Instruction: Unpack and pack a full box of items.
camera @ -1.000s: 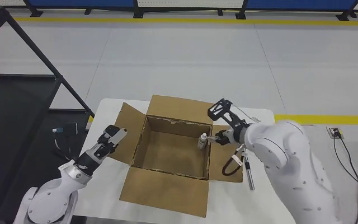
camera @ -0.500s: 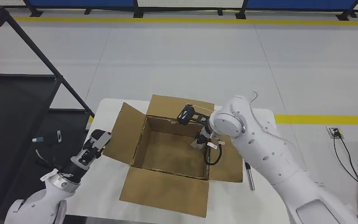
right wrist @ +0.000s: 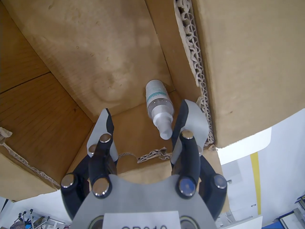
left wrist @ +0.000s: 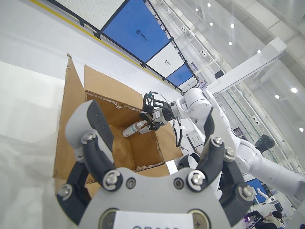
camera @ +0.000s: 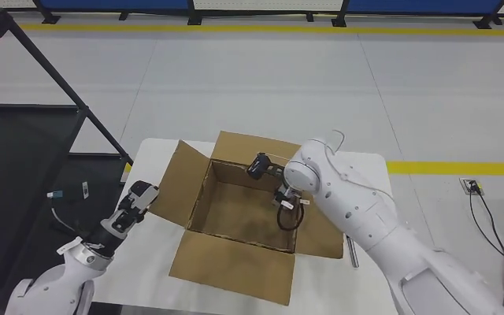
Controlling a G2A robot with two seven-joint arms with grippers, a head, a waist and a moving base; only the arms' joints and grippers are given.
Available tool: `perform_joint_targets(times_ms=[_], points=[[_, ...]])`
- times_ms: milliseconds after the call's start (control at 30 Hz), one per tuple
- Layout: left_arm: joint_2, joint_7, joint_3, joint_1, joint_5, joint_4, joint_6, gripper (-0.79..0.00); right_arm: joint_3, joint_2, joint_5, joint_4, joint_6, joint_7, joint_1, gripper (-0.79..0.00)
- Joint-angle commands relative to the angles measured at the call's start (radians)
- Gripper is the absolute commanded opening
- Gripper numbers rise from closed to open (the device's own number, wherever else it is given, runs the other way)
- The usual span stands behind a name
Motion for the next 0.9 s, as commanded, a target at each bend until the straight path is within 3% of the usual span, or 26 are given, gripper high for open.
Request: perform_joint_targets(times_ms=[0, 333, 867], points=[[0.0, 0.0, -0.002, 0.001, -0.002, 0.001, -0.002, 0.0, -0.006, -0.006, -0.003, 0.011, 0.003, -0.013, 0.003, -0.302], [0.001, 0.003, -0.004, 0.005, -0.004, 0.002, -0.002, 0.0, -0.029, -0.033, 0.019, 0.073, -0.028, 0.016, 0.019, -0.311], [0.002, 0.007, -0.004, 0.007, -0.005, 0.004, -0.004, 0.0, -0.076, -0.085, 0.023, 0.194, -0.047, 0.027, 0.043, -0.4]])
